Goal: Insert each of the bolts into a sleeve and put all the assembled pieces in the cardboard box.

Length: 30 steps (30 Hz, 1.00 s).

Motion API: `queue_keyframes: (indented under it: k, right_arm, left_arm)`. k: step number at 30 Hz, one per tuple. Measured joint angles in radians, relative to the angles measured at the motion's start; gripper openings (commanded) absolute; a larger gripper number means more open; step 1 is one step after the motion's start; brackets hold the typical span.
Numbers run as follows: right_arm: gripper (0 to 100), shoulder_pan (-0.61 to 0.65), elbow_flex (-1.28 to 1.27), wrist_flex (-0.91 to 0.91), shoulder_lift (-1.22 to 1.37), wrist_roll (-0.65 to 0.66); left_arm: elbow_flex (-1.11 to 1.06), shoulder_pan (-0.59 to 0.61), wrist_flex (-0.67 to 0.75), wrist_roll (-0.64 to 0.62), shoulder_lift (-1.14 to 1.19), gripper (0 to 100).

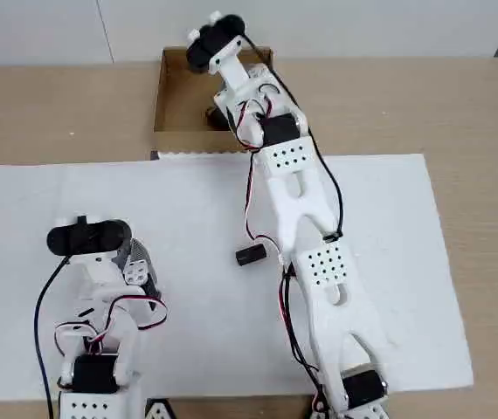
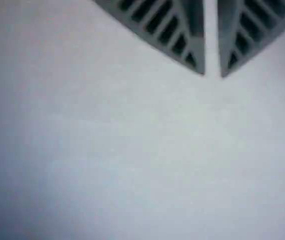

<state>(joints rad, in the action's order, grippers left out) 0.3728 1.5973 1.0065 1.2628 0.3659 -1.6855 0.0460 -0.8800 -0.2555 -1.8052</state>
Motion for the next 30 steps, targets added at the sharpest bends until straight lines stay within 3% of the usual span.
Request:
queue_keyframes:
  k: [19,30]
  right_arm:
    - [12.9,0.002,0.002,0.632,-0.325,0.002]
    - [8.7,0.038,0.003,0.703,-0.48,-0.034]
  left_arm:
    - [0.0,0.0,0.0,0.0,0.0,1]
    - [0.0,0.0,0.0,0.0,0.0,1]
